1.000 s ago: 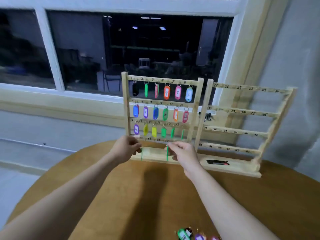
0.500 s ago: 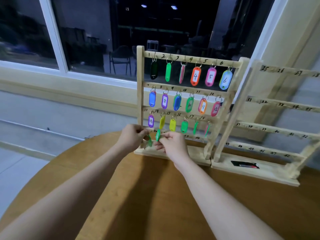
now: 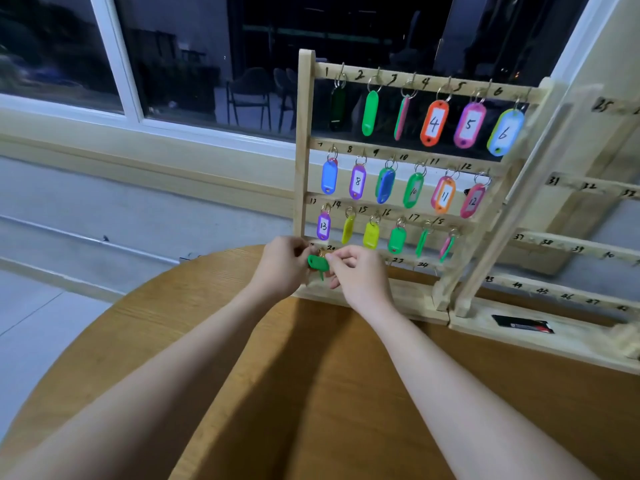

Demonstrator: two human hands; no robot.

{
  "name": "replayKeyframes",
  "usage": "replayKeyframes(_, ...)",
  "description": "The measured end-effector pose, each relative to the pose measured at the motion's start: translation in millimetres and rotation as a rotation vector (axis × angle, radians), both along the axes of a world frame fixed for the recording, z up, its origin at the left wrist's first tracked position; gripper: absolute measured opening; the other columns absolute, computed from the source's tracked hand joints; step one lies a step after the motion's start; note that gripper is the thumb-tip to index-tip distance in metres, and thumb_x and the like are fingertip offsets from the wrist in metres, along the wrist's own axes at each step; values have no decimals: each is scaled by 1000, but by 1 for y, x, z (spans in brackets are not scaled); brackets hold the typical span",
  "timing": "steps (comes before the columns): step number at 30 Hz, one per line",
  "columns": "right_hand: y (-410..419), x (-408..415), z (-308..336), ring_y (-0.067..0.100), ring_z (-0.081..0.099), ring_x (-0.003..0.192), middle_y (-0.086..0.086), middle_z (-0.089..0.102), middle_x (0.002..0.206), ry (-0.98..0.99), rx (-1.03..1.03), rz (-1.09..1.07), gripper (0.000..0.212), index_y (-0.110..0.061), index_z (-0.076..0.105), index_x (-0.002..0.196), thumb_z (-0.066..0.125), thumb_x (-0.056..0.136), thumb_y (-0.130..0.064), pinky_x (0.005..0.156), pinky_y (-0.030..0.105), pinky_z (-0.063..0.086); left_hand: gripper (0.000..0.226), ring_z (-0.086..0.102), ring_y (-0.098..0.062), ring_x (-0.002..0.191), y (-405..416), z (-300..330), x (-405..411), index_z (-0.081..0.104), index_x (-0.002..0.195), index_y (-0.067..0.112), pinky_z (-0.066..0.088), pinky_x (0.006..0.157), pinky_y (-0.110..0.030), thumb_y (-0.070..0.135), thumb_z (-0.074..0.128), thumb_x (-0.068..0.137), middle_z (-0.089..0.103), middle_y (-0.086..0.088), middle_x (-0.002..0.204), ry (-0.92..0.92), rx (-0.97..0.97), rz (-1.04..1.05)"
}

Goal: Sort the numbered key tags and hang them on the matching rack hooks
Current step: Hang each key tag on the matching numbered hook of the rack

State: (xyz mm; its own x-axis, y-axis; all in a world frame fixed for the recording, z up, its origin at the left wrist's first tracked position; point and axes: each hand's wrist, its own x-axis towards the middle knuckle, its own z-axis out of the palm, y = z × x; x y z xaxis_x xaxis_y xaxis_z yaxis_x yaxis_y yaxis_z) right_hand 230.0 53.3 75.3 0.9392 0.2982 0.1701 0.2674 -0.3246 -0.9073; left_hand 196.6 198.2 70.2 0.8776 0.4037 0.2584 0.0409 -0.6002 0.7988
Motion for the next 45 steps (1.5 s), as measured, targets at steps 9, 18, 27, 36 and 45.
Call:
replayKeyframes(9,5,4,0,12,67,49,-4,72,70,-73,-62,-26,19,-14,69,83,61,100,-19,60,35,56,20,56,-2,62,-1,-1,3,71,85,12,37,52,-10,23,61,99,64,3,68,-33,55,44)
replayKeyframes(18,22,10,0,23,71,63,-2,73,69,-151,-195,-98,28,-26,62,68,59,96,-31,66,42,60,17,55,-10,63,3,-11,-1,71,86,13,36,57,-23,19,61,98,64,3,69,2,82,11)
replayKeyframes(27,32,7,0,26,72,66,2,72,71,-137,-280,-214,28,-21,62,70,54,95,-29,65,40,61,13,58,-3,65,6,-11,-8,71,87,16,38,58,-19,14,61,95,66,9,71,-3,107,-60)
replayKeyframes(36,22,4,-7,26,70,63,0,72,69,-104,-305,-175,24,-24,62,71,52,92,-30,63,43,62,25,55,4,57,8,-16,-15,65,74,21,35,56,-13,18,59,98,70,9,67,26,124,-83)
replayKeyframes(45,-44,-30,-6,15,69,58,-8,72,65,-55,-380,-70,24,-27,64,73,56,95,-28,60,34,58,23,54,4,51,-16,-29,-73,67,78,19,39,56,-17,18,59,99,72,3,71,130,1,-76)
